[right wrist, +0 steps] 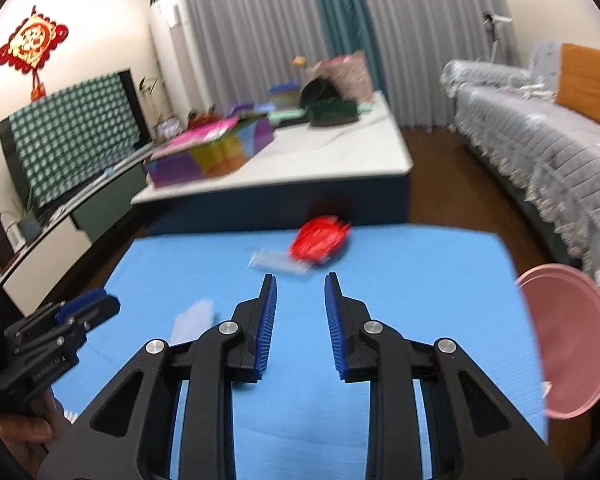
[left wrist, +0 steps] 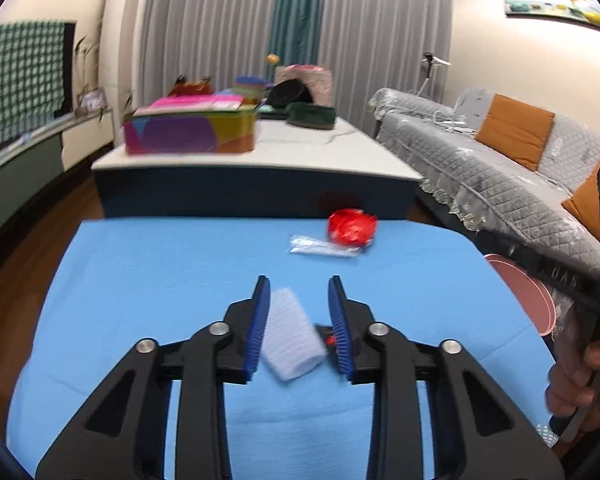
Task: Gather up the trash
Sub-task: 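Grasp the black-red wrapper with the right tool while the left tool grasps the white foam net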
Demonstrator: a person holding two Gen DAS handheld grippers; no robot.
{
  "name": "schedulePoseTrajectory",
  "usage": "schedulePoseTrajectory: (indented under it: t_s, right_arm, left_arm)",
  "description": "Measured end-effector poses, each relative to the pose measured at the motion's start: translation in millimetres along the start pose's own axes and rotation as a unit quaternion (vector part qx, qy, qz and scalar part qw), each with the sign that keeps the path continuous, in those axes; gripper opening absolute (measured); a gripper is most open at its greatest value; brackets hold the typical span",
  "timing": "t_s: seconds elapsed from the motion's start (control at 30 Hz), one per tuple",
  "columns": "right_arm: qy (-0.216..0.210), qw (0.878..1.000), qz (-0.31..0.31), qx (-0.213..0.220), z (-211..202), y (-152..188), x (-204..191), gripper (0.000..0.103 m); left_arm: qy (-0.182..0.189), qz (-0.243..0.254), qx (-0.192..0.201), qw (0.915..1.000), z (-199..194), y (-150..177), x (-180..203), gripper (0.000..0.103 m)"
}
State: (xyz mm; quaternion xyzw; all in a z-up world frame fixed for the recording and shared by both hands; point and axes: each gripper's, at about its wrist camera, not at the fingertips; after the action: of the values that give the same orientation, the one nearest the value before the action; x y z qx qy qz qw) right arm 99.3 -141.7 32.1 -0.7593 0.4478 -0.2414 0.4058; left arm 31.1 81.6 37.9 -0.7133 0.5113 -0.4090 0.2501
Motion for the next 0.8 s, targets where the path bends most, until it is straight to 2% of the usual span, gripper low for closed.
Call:
schedulePoseTrajectory:
  t_s: [0.2,0.3,0.43,0.6,0.67,0.73,0.8]
  right_arm:
    - [-0.043,0.997,-0.031,-0.052,43.7,17.3,-31.4,0.029]
    - [-0.058,0.995,-0.033,-0.075,61.8,23.8,-40.8,0.035]
    - [-0.085,0.991,-0.041,-0.100,76.5,30.9,-50.4,0.042]
    - [-0.101,0.983,-0.070,-0.135,90.0,42.5,-64.0,0.042]
    - [-0.104,0.981,-0.076,-0.142,92.4,46.5,-65.9,0.036]
    - [-0.108,0.981,-0.080,-0.139,91.1,47.2,-65.6,0.021]
    - [-0.099,0.982,-0.089,-0.131,86.9,44.6,-65.2,0.013]
  left_arm:
    - [-0.022,-0.028,-0.003,0.9994,6.5,0.0,-31.8,0.028]
    - [-0.027,-0.037,-0.005,0.9989,8.6,1.4,-40.8,0.028]
    - [-0.025,-0.042,-0.019,0.9986,19.5,8.0,-43.5,0.028]
    - [-0.022,-0.035,-0.031,0.9987,32.7,15.2,-39.0,0.028]
    - [-0.021,-0.038,-0.037,0.9984,37.3,17.6,-38.0,0.028]
    - [-0.019,-0.041,-0.042,0.9981,42.3,18.9,-36.7,0.028]
    - [-0.017,-0.042,-0.048,0.9978,47.2,21.4,-34.1,0.028]
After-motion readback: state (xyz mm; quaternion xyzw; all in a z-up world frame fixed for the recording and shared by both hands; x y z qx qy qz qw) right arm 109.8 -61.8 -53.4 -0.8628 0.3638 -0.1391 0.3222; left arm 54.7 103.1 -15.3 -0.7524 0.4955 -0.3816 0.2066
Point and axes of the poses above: each gripper's, at about its wrist camera, not at the fingertips, and z roughly the way its jaws point, x to its right, y to its underside, and after that the axes turned 15 degrees about -z, right-handed
